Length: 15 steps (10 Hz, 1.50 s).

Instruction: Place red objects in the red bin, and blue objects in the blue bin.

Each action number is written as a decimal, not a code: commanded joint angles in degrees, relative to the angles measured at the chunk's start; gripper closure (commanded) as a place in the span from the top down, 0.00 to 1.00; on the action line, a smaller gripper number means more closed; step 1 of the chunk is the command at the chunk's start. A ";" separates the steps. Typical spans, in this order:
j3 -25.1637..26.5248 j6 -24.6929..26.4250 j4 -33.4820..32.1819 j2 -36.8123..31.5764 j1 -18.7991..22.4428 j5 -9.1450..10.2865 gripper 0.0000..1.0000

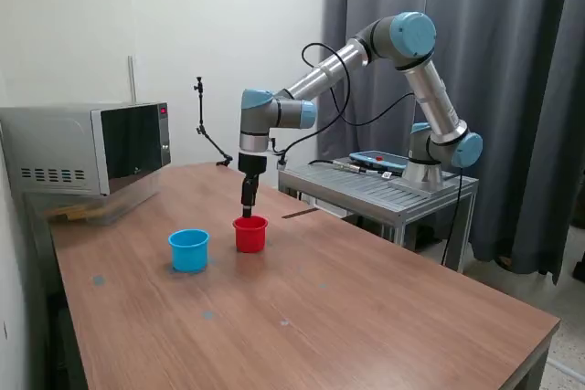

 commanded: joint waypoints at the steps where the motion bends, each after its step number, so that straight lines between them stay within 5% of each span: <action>1: -0.32 -0.14 0.15 -0.09 0.12 0.12 1.00; 4: -0.23 -7.93 5.48 -1.13 0.83 3.79 1.00; 6: -0.14 -17.49 8.48 -4.29 1.61 12.29 1.00; 7: -0.32 -22.42 10.68 -5.87 1.88 14.51 1.00; 9: -0.67 -27.64 12.80 -9.30 3.19 14.62 1.00; 15: -2.07 -28.18 28.50 -21.43 7.24 14.01 1.00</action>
